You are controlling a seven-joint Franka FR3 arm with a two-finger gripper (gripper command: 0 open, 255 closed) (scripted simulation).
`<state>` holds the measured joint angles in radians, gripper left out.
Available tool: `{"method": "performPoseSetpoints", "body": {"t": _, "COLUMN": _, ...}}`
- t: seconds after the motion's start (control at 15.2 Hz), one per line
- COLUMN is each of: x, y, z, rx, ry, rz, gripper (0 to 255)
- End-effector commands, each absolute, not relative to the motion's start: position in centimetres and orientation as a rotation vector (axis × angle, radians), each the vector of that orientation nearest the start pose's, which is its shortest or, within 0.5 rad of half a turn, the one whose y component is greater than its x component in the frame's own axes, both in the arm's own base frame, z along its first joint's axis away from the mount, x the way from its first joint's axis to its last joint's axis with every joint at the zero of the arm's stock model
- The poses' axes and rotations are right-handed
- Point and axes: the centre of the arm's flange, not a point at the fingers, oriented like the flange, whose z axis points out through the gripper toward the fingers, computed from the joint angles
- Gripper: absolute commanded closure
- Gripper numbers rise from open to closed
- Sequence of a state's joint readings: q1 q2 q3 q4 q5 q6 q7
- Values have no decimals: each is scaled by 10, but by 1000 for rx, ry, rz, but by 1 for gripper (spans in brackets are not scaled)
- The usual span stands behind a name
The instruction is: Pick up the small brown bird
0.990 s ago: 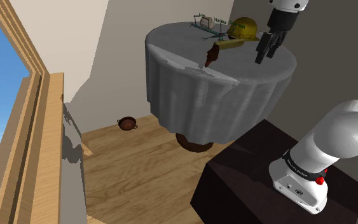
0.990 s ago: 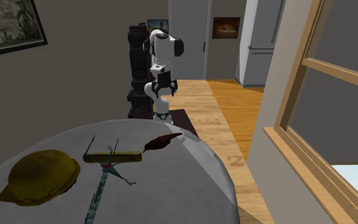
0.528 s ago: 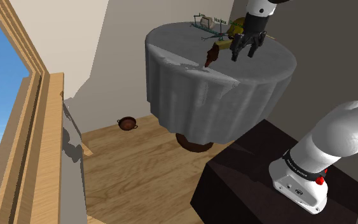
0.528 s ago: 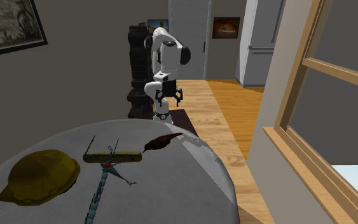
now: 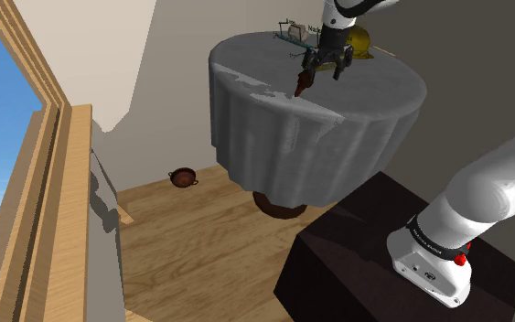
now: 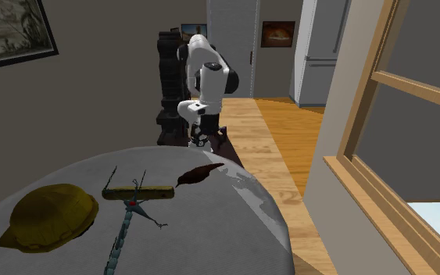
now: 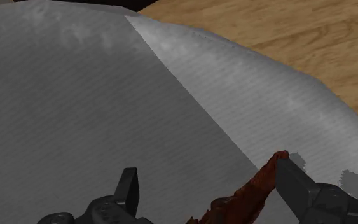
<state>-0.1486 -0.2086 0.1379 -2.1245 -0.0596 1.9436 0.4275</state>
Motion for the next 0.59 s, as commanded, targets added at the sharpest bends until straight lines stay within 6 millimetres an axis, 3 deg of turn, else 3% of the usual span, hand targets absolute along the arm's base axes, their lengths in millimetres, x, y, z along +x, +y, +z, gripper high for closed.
{"method": "performPoseSetpoints", "body": {"t": 0.0, "x": 522, "y": -13, "z": 496, "rx": -3133, "ry": 783, "rz": -84, "gripper": 0}}
{"method": "performPoseSetpoints", "body": {"t": 0.4, "x": 591, "y": -41, "z": 477, "rx": -3072, "ry": 1098, "rz": -125, "gripper": 0}}
{"method": "performPoseSetpoints", "body": {"t": 0.53, "x": 598, "y": -45, "z": 470, "rx": -3063, "ry": 1133, "rz": -129, "gripper": 0}}
